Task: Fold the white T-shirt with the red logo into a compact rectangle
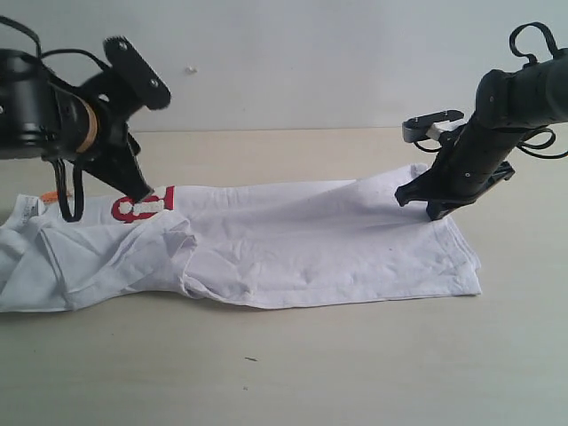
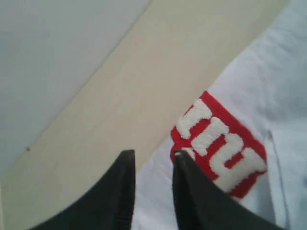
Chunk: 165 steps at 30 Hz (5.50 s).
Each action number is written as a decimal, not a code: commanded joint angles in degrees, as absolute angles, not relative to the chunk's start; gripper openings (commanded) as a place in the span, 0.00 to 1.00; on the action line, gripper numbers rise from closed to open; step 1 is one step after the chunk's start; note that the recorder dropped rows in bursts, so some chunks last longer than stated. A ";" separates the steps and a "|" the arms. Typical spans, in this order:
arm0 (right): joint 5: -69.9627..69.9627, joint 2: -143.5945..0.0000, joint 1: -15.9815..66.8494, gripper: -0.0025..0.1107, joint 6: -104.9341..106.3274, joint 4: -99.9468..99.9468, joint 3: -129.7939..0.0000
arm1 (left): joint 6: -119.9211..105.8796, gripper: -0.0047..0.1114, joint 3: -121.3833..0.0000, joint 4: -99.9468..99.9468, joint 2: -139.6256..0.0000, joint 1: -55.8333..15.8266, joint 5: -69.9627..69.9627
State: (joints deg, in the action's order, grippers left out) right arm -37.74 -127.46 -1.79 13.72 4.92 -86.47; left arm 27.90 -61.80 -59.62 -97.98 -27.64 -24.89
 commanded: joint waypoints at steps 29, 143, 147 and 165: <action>-37.70 -127.17 -1.93 0.02 14.96 6.75 -85.95 | 4.20 0.04 -61.00 -29.64 -105.97 -20.09 -26.56; -39.01 -129.30 -1.93 0.02 16.68 8.82 -85.95 | -39.97 0.49 -72.28 35.52 -118.67 -1.84 -24.33; -38.90 -129.30 -1.93 0.02 16.79 8.80 -85.95 | -41.25 0.39 -72.28 35.63 -118.67 -1.84 -27.73; -38.32 -129.30 -1.93 0.02 16.90 8.94 -85.95 | -54.64 0.04 -72.28 37.40 -113.02 -1.84 -31.50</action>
State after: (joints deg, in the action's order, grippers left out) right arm -37.74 -127.79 -1.79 16.32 8.62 -86.33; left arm -50.12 -72.16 35.81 -115.52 -1.90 -30.26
